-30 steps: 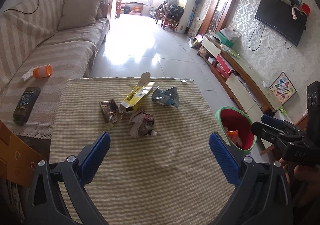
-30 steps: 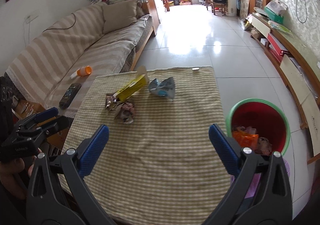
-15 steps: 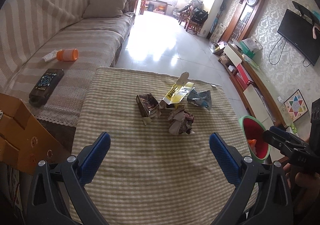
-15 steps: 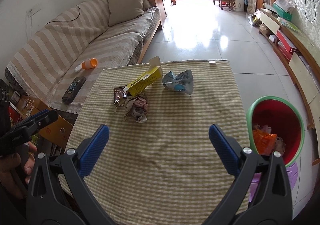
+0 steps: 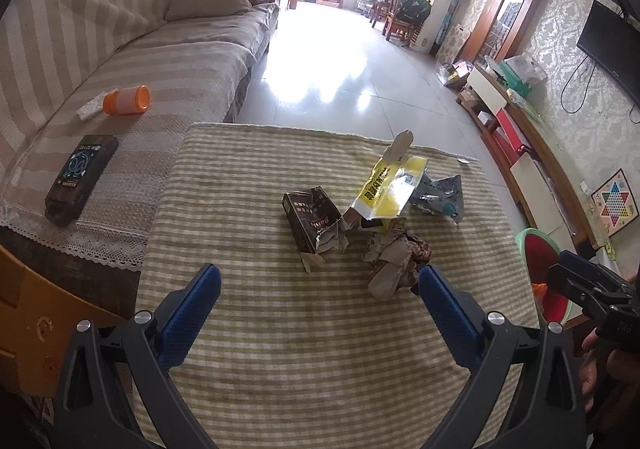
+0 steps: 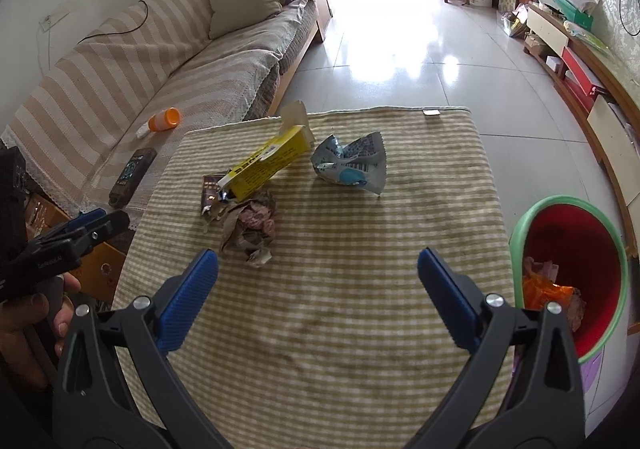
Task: Collect trash
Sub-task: 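Move both tools back over the table toward the remaining trash, then grasp the brown cigarette box with the left gripper while the right grasps the blue wrapper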
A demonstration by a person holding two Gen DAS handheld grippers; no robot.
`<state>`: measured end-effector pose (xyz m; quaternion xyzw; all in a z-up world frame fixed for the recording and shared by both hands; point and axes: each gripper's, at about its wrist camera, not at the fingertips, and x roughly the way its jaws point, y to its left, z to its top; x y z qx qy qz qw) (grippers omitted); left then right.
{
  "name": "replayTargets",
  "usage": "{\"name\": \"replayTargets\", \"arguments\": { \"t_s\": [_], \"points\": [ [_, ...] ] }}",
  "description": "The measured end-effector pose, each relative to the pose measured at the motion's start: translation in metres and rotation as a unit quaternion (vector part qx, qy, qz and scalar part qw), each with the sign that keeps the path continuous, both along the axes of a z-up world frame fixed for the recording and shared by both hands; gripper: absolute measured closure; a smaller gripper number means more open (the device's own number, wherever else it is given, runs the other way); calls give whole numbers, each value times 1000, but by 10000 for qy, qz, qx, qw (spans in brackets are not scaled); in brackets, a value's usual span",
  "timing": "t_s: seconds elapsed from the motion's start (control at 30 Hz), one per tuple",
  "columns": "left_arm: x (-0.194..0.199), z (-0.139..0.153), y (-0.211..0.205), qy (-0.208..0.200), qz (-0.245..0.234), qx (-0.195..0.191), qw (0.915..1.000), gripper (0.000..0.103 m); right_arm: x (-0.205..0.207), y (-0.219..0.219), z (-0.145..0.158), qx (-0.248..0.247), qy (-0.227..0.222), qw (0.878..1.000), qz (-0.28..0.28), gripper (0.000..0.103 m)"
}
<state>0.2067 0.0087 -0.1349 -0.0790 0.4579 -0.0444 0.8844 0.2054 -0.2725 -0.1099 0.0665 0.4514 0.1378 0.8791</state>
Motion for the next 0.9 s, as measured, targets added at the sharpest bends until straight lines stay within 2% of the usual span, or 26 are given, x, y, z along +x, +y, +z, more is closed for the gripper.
{"name": "replayTargets", "arguments": {
  "t_s": [0.4, 0.6, 0.73, 0.83, 0.9],
  "points": [
    [68, -64, -18, 701, -181, 503, 9961, 12, 63, -11, -40, -45, 245, 9996, -103, 5],
    [87, -85, -21, 839, -177, 712, 9938, 17, 85, -13, -54, -53, 319, 9994, -140, 5],
    [97, -93, -17, 882, -63, 644, 9940, 19, 100, -10, -62, -95, 356, 9993, -119, 5],
    [101, -95, -18, 860, -26, 632, 9943, 30, 114, -2, -70, -115, 402, 9991, -32, 5],
    [102, -97, -18, 866, -26, 623, 9943, 40, 124, 4, -75, -195, 402, 9990, 46, 5]
  ]
}}
